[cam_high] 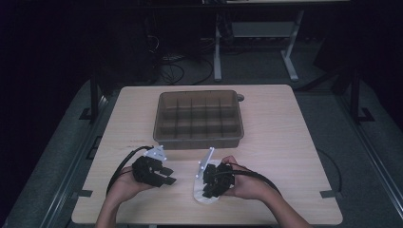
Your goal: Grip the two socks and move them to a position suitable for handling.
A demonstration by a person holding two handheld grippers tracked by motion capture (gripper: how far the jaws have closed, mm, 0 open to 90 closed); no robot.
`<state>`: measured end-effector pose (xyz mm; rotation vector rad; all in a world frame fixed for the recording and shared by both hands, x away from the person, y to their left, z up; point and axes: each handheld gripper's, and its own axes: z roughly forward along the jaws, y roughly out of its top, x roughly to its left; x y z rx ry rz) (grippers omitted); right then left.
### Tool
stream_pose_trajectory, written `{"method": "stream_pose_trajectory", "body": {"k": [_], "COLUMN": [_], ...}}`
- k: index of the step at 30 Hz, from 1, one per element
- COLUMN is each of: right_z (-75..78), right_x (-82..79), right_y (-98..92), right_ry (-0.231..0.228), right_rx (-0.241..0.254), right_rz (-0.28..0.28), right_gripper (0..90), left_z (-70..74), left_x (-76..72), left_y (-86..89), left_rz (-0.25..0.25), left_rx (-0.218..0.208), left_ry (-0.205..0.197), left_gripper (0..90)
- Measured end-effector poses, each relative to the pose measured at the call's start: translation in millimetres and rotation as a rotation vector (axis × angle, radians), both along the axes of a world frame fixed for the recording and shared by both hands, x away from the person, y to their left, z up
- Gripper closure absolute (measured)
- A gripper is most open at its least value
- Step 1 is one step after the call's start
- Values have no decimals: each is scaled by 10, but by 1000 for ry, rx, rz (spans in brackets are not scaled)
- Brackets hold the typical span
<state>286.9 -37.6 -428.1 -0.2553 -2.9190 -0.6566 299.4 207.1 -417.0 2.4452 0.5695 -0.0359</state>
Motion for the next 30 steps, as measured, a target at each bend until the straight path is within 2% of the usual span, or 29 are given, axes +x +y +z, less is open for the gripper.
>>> {"method": "stream_pose_trajectory", "body": {"k": [2,5,8,15,23,30], "right_z": [56,147,141,-51,-65,-93], "right_x": [-8,9,53,84,48,-51], "right_y": [-23,-55,-49,25,-27,-157], "right_ry": [10,-16,-38,-24,-23,3], "right_rx": [41,66,40,-38,-47,-42], "right_rz": [-2,-21,-42,-33,-9,-10], "right_gripper": [717,731,765,770,769,757], "left_z": [2,4,8,9,20,20], "left_x": [1,0,-7,-16,-34,-48], "left_y": [5,0,-11,-36,-60,-120], "left_rz": [4,3,1,-11,-16,-26], "left_rx": [-3,-2,-4,-1,-6,-7], "left_ry": [-1,-2,-2,-2,-4,-2], "left_gripper": [604,604,604,604,607,607]}}
